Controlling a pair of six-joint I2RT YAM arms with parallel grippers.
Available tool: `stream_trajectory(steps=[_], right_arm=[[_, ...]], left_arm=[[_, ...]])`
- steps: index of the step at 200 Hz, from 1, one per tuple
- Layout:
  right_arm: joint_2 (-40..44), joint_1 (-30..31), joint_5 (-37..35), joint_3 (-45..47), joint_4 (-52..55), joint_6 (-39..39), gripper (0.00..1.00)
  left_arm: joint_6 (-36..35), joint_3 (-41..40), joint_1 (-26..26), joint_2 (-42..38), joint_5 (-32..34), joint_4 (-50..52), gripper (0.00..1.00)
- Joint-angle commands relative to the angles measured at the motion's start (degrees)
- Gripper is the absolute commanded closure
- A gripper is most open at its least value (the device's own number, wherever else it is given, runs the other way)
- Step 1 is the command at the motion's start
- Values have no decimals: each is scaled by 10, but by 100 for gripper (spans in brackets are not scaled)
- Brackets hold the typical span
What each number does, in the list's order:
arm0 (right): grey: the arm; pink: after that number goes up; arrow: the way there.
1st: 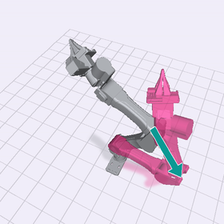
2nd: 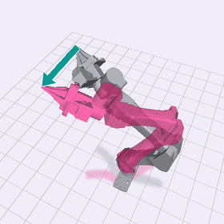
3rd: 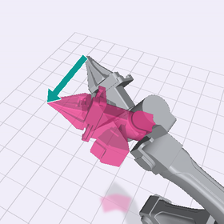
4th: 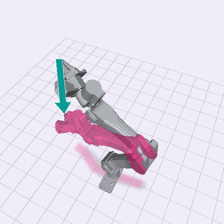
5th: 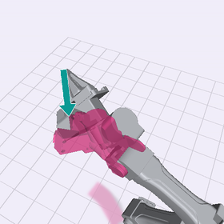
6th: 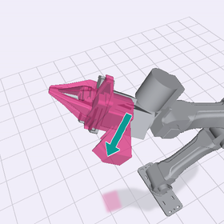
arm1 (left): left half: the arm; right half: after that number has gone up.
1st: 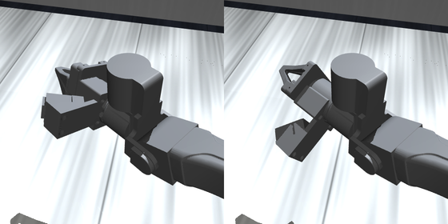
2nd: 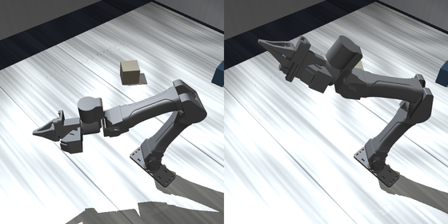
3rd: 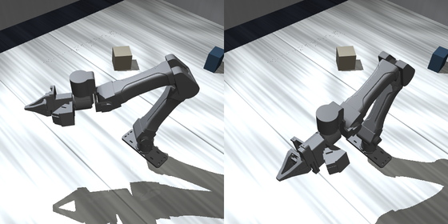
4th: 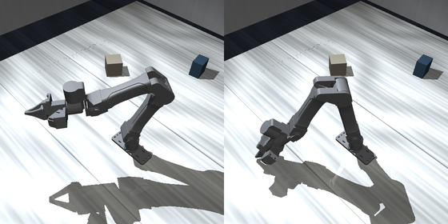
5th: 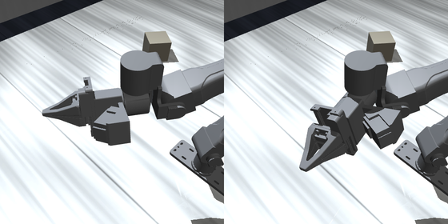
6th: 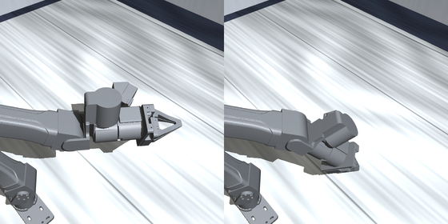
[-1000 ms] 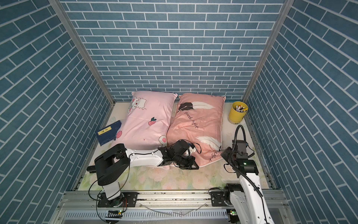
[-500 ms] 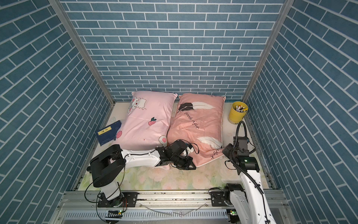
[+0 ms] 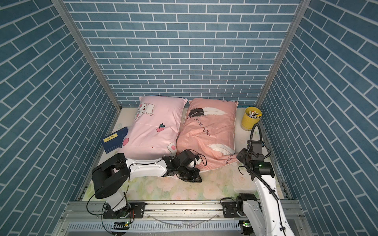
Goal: Zip up pillowcases
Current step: Zip the zipper on the pillowcase.
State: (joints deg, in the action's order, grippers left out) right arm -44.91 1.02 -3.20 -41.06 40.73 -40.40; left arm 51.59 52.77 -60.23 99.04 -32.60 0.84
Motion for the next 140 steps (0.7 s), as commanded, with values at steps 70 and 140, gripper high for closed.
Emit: stream_trajectory(steps=[70, 140], right_arm=[[-74, -5, 155, -47, 115, 51, 24], [-47, -5, 211, -80, 248, 86, 26]], left_arm=[[42, 19, 38, 20, 107, -87, 59], [61, 112, 79, 141, 124, -118, 63]])
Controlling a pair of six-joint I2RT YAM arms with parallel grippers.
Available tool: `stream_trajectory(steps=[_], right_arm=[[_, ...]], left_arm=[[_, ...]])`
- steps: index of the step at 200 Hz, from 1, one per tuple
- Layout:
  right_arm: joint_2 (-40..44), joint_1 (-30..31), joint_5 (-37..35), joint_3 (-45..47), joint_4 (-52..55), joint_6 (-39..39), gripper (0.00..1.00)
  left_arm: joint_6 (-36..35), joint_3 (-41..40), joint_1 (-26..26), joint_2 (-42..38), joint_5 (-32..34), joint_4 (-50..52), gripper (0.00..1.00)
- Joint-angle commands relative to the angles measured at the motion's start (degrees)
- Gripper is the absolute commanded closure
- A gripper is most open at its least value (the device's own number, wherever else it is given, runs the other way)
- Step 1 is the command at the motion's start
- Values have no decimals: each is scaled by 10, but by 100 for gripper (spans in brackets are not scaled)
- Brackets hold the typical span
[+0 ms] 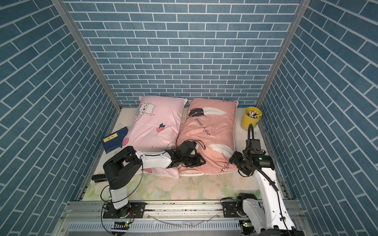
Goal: Zip up pillowcases
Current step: Zip the zipper on the pillowcase.
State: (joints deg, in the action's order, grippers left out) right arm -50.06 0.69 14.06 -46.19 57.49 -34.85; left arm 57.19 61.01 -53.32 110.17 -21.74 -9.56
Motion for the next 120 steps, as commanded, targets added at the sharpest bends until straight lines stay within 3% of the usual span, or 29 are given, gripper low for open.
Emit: stream_trajectory(steps=[1, 47, 89, 120], right_arm=[[5, -2, 40, -30, 82, 31, 26], [8, 1, 137, -17, 77, 27, 29], [20, 17, 238, 38, -23, -33, 19], [25, 21, 272, 14, -33, -36, 18]], left_arm=[[5, 31, 10, 31, 15, -14, 63], [11, 50, 26, 55, 21, -13, 64], [14, 52, 32, 62, 27, -12, 66], [17, 45, 41, 61, 31, -18, 67]])
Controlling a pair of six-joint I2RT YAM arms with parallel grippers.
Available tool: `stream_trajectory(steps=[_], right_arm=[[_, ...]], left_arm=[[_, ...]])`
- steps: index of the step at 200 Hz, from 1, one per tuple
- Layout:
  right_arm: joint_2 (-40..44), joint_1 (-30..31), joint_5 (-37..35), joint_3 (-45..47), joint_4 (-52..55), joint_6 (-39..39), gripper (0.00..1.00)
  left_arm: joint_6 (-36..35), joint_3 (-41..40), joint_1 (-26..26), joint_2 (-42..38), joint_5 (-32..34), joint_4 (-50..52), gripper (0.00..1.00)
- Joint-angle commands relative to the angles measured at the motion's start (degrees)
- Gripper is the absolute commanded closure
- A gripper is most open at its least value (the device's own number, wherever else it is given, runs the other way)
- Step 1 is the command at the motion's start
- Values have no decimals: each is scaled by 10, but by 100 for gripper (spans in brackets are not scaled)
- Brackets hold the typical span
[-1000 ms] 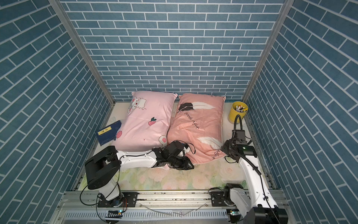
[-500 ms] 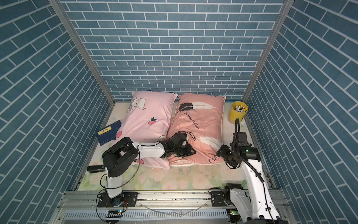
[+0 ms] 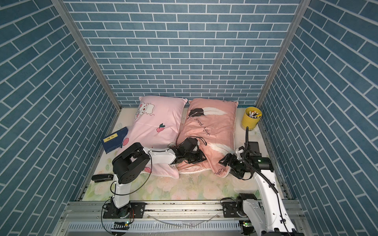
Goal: Zip up pillowcases
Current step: Zip the zipper on the pillowcase.
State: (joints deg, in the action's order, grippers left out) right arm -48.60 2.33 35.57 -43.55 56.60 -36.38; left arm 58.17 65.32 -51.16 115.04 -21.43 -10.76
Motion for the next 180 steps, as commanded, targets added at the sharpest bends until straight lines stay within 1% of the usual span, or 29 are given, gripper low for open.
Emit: stream_trajectory(steps=[1, 15, 29, 37, 51, 65, 74, 83, 96, 111, 125, 140, 147, 165, 180], right_arm=[[10, 5, 57, -14, -24, -21, 19], [5, 27, 47, -34, -15, -17, 27], [-9, 76, 17, -51, -15, -11, 39], [-15, 101, -4, -58, -20, -1, 44], [-17, 125, -58, -75, -16, 36, 51], [-14, 127, -118, -106, 3, 79, 57], [-8, 127, -167, -128, 11, 101, 63], [-5, 127, -210, -149, 18, 120, 65], [-10, 127, -224, -174, 15, 144, 65], [-26, 137, -192, -176, -7, 157, 63], [-54, 170, -184, -159, -23, 157, 61], [-81, 213, -206, -123, -48, 149, 59], [-90, 228, -211, -102, -69, 140, 56], [-117, 254, -217, -53, -130, 113, 43], [-146, 275, -245, -29, -168, 104, 35]], left_arm=[[6, 2, 19, 12, 28, -5, 67], [0, 3, 20, 6, 29, 2, 67], [-11, 5, 20, 0, 29, 12, 68], [-16, 5, 20, -4, 26, 18, 69], [-23, 3, 20, -8, 20, 22, 71], [-28, -1, 20, -12, 19, 28, 72], [-29, -3, 21, -13, 18, 29, 72], [-31, -3, 22, -14, 17, 30, 72], [-31, 0, 23, -13, 13, 33, 72], [-32, 7, 23, -10, 10, 35, 72], [-32, 9, 24, -9, 8, 35, 72], [-31, 10, 26, -9, 7, 36, 72], [-31, 9, 27, -10, 9, 36, 72], [-31, 7, 30, -11, 7, 36, 72], [-31, 6, 31, -11, 6, 36, 73]])
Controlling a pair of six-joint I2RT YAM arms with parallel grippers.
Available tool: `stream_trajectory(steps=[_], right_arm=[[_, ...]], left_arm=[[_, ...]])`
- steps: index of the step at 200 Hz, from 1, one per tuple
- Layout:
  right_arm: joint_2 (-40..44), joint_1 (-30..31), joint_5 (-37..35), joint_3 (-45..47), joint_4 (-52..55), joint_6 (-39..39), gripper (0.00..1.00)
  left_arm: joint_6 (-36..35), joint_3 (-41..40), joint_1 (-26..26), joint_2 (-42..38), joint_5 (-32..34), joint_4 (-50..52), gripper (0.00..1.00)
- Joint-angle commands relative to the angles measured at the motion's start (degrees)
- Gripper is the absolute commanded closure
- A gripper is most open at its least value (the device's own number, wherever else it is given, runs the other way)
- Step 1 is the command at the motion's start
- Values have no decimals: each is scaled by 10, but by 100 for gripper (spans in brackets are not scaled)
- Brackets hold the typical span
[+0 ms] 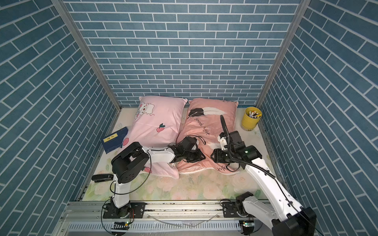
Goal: Zip up pillowcases
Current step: Zip the zipper on the pillowcase.
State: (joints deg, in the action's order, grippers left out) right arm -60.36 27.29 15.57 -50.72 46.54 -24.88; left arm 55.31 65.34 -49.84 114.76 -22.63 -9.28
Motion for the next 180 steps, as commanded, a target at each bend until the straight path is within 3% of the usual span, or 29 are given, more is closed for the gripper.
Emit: stream_trajectory(steps=[1, 20, 49, 115, 135, 160, 180], right_arm=[[-31, 27, -48, 44, -69, -11, 35], [-71, 41, -90, 64, -107, -13, 32], [-120, 43, -98, 77, -153, -17, 33], [-205, 55, -121, 113, -197, -40, 41], [-225, 59, -134, 113, -188, -52, 55], [-225, 59, -150, 104, -168, -70, 100], [-220, 59, -138, 78, -129, -72, 100]], left_arm=[[-2, 6, 18, -9, 18, 22, 73], [-2, 4, 18, -10, 17, 22, 73], [-2, -4, 21, -17, 17, 22, 73], [-2, -17, 26, -40, 18, 20, 75], [-3, -20, 26, -54, 18, 24, 75], [-7, -39, 26, -93, 18, 35, 75], [-14, -63, 21, -135, 12, 54, 75]])
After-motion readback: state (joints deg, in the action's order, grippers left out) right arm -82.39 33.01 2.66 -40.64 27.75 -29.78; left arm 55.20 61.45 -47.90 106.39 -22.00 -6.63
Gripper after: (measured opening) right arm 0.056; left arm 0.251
